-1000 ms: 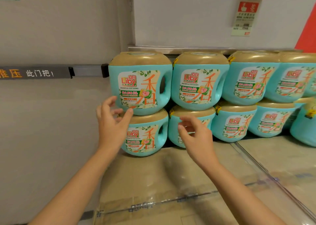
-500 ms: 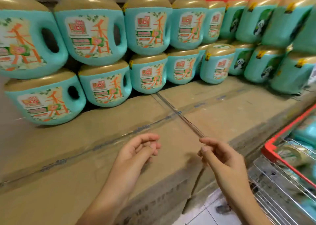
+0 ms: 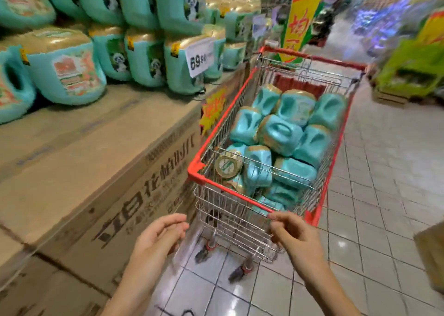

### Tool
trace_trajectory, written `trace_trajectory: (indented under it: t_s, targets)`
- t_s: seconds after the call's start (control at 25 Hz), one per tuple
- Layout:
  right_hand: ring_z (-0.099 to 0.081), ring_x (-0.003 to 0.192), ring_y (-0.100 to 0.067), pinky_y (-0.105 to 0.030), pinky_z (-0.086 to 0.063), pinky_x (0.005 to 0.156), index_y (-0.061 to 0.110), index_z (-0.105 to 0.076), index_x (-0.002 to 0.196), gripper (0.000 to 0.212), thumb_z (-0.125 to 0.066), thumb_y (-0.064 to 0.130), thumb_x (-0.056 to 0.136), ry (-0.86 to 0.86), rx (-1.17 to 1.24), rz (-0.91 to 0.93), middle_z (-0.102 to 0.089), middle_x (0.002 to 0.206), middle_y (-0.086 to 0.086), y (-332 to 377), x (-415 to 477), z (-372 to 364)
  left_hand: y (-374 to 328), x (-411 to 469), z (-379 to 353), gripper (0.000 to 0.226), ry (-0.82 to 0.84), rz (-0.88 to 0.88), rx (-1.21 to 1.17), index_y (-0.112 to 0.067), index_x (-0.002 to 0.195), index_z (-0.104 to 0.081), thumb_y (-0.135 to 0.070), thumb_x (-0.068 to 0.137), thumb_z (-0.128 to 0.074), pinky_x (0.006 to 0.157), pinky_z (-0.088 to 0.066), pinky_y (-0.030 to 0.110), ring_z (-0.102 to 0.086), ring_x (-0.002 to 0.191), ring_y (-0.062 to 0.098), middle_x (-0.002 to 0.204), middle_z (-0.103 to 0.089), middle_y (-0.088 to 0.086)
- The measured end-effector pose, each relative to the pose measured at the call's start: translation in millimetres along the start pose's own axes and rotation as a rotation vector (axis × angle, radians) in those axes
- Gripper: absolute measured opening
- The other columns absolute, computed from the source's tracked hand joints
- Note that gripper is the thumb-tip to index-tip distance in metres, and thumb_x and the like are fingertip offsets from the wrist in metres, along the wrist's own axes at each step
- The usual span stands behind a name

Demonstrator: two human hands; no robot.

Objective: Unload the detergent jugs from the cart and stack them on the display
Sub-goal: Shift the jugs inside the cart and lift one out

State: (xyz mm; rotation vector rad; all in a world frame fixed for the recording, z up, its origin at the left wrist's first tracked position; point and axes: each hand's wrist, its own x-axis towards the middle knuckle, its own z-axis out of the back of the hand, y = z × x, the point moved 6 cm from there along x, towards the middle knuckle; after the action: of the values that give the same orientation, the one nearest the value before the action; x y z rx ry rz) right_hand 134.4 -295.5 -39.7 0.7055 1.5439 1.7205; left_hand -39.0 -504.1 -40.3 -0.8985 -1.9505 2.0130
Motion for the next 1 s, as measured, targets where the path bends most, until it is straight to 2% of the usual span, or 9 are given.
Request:
trace_trajectory:
  t_s: [0.12, 0.24, 0.36, 0.44, 0.6, 0.72, 0.84, 0.92, 1.0]
  targets:
    - [-0.06, 0.061, -0.006, -0.019, -0.05, 0.057, 0.018, -0.071, 0.081, 0.026, -0.06, -0.002, 0.09, -0.1, -0.011, -0.048, -0.067, 0.066, 0.003, -14.9, 35.1, 31.4, 2.2, 48.8, -37.9, 0.02, 0.063, -0.002, 0.034, -0.02, 0.092, -0.074, -0.007, 0.093, -0.059, 0.076, -0.048, 0.025, -0.069, 0.078, 0.004, 0.087, -0.077, -0.001]
    - [-0.059, 0.071, -0.017, -0.042, -0.053, 0.067, 0.02, -0.07, 0.088, 0.023, -0.058, 0.001, 0.091, -0.147, -0.045, -0.079, -0.064, 0.074, -0.012, -23.3, 94.7, 51.6, -1.0, 117.1, -78.3, 0.019, 0.095, -0.016, 0.033, -0.018, 0.093, -0.074, -0.006, 0.092, -0.059, 0.068, -0.05, 0.019, -0.068, 0.072, 0.001, 0.083, -0.077, -0.002]
    - [-0.052, 0.071, -0.021, -0.038, -0.043, 0.069, 0.021, -0.067, 0.087, 0.023, -0.058, 0.0, 0.091, -0.228, -0.087, -0.055, -0.06, 0.074, -0.01, -19.4, 169.0, 72.6, -12.2, 195.0, -122.2, 0.017, 0.086, -0.03, 0.003, -0.016, 0.093, -0.073, -0.003, 0.09, -0.061, 0.071, -0.049, 0.022, -0.066, 0.074, 0.007, 0.082, -0.075, 0.002]
    - [-0.053, 0.071, -0.021, -0.038, -0.045, 0.07, 0.023, -0.066, 0.089, 0.02, -0.059, 0.003, 0.09, -0.258, -0.168, -0.031, -0.06, 0.073, -0.005, -10.9, 219.0, 83.9, -23.0, 245.9, -154.4, 0.018, 0.092, -0.028, -0.006, -0.016, 0.093, -0.07, -0.002, 0.09, -0.061, 0.075, -0.048, 0.024, -0.064, 0.077, 0.012, 0.085, -0.073, 0.005]
    - [-0.055, 0.074, -0.011, -0.025, -0.043, 0.071, 0.016, -0.066, 0.107, 0.017, -0.06, 0.013, 0.092, -0.303, -0.419, 0.064, -0.061, 0.081, 0.003, 8.5, 313.8, 95.7, -34.0, 345.6, -215.8, 0.017, 0.121, 0.013, 0.103, -0.012, 0.106, -0.067, -0.007, 0.091, -0.06, 0.07, -0.048, 0.024, -0.062, 0.083, 0.014, 0.091, -0.069, 0.006]
    - [-0.057, 0.093, -0.014, -0.025, -0.043, 0.087, 0.011, -0.061, 0.118, 0.026, -0.06, 0.018, 0.092, -0.246, -0.601, 0.18, -0.062, 0.104, -0.002, 13.9, 374.7, 87.8, -18.8, 388.7, -245.3, 0.019, 0.089, 0.098, 0.105, -0.011, 0.11, -0.065, -0.008, 0.093, -0.059, 0.068, -0.044, 0.025, -0.06, 0.084, 0.011, 0.092, -0.066, 0.004]
    - [-0.051, 0.118, -0.022, -0.033, -0.038, 0.102, 0.011, -0.054, 0.129, 0.043, -0.062, 0.029, 0.091, -0.068, -0.79, 0.212, -0.057, 0.126, -0.006, 1.1, 427.0, 70.6, 6.1, 398.8, -257.5, 0.016, 0.036, 0.188, 0.07, -0.014, 0.106, -0.065, -0.008, 0.093, -0.059, 0.067, -0.043, 0.023, -0.059, 0.082, 0.008, 0.091, -0.067, 0.001]
    - [-0.051, 0.119, -0.027, -0.038, -0.037, 0.1, 0.014, -0.051, 0.131, 0.047, -0.061, 0.037, 0.091, 0.049, -0.947, 0.154, -0.058, 0.127, -0.007, -16.2, 447.0, 60.4, 22.4, 394.3, -257.2, 0.016, -0.01, 0.229, 0.044, -0.015, 0.105, -0.065, -0.007, 0.092, -0.061, 0.066, -0.044, 0.022, -0.06, 0.08, 0.007, 0.089, -0.067, 0.0]
    - [-0.057, 0.108, -0.034, -0.04, -0.038, 0.088, 0.014, -0.054, 0.119, 0.039, -0.058, 0.041, 0.092, 0.056, -1.136, 0.18, -0.065, 0.115, -0.01, -25.0, 455.7, 53.4, 30.8, 389.1, -252.6, 0.017, -0.043, 0.245, 0.04, -0.012, 0.107, -0.065, -0.006, 0.091, -0.062, 0.064, -0.045, 0.02, -0.06, 0.077, 0.007, 0.087, -0.067, 0.0]
